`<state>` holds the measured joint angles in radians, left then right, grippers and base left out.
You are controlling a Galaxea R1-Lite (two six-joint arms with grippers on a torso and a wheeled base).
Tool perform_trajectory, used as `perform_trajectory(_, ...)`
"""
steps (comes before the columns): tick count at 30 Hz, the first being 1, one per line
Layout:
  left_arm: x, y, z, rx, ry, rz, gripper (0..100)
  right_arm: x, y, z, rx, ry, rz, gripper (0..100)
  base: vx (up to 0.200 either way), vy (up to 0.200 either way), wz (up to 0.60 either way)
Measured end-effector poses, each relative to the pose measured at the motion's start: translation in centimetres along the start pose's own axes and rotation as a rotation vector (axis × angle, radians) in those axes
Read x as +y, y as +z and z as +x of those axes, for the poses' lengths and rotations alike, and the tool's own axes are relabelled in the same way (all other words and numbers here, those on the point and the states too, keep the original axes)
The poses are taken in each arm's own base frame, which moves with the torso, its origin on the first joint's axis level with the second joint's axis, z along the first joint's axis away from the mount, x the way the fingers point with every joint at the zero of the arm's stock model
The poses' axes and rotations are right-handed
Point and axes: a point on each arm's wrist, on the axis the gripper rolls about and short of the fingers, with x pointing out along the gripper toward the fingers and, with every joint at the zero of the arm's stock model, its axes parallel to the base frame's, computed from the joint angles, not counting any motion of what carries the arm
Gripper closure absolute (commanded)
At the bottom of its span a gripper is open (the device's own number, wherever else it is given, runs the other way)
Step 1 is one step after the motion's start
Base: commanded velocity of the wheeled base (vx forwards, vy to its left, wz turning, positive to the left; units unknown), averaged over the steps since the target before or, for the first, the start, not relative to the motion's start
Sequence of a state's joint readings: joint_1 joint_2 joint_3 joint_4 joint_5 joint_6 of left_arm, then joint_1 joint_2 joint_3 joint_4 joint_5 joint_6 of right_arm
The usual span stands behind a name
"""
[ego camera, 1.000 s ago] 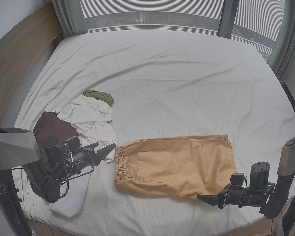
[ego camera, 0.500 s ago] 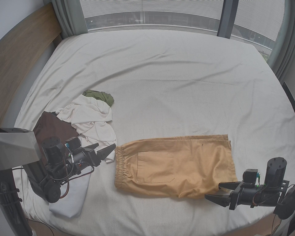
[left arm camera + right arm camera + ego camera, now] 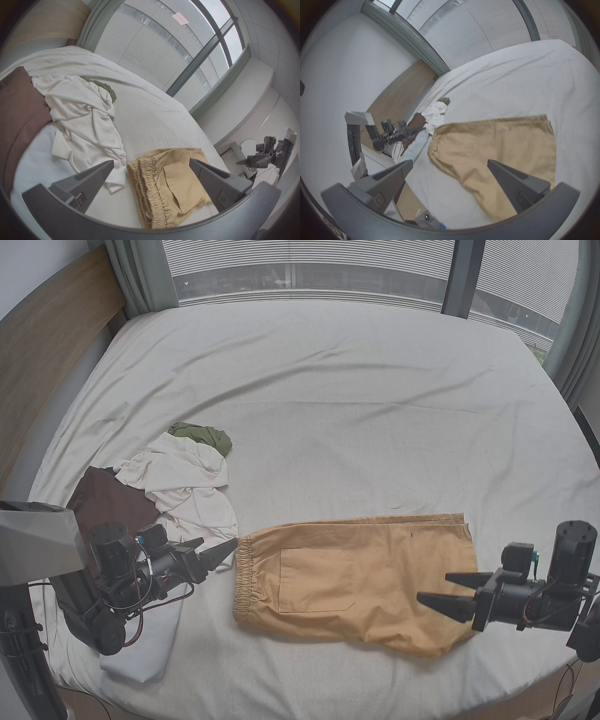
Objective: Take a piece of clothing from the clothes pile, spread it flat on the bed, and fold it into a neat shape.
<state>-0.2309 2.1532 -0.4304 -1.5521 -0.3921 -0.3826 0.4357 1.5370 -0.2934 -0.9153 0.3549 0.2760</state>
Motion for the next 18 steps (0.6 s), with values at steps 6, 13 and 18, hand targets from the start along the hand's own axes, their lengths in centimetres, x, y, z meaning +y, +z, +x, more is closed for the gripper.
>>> perform_trajectory(6, -0.2, -1.5, 0.3, 0.056, -0.006, -0.057, 0, -0.2, 2.2, 2.2, -0.024, 0.049, -0.007, 0, 0.000, 0.000, 0.00)
perform_trajectory(13, 0.4, -3.7, 1.2, 0.124, 0.005, -0.085, 0, -1.5, 3.0, 3.6, -0.058, 0.080, -0.015, 0, 0.000, 0.000, 0.00)
perform_trajectory(18, 0.9, -5.0, 1.8, 0.160, 0.014, -0.099, 0, -2.4, 2.8, 3.9, -0.049, 0.071, -0.002, 0, 0.000, 0.000, 0.00)
